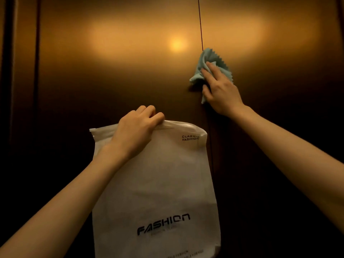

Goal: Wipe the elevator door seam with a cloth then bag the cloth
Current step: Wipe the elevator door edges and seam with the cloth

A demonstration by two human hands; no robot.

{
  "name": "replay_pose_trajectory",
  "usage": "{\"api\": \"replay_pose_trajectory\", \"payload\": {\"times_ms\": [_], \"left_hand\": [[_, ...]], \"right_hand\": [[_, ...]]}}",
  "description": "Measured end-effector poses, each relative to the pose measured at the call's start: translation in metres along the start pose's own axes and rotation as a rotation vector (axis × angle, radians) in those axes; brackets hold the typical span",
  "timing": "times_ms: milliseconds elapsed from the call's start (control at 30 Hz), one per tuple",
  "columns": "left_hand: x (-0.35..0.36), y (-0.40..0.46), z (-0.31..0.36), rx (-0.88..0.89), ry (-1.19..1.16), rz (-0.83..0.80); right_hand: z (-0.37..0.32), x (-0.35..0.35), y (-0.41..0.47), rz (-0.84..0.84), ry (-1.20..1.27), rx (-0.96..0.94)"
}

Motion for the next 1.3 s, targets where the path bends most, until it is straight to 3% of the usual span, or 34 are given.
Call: {"api": "replay_pose_trajectory", "payload": {"times_ms": [300,733,1300], "left_hand": [[0.032,0.041,-0.029,-0.301,-0.017,0.208],[0.047,0.089,-0.072,-0.274,0.078,0.294],[0.058,0.106,-0.080,-0.399,0.013,0.407]], "right_hand": [[0.011,0.001,0.081,0.007,0.009,0.006],[0.030,0.006,0.160,0.073,-0.021,-0.016],[0.044,0.013,0.261,0.190,-0.007,-0.015]]}}
Point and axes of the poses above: each hand's wrist, its own y-axis towards the middle knuckle, its own x-axis out of the palm, z = x × y, the point moved 1 cm from there along y, towards the middle knuckle, and after that the axes turned 8 degrees about z, right-handed, at the moved point
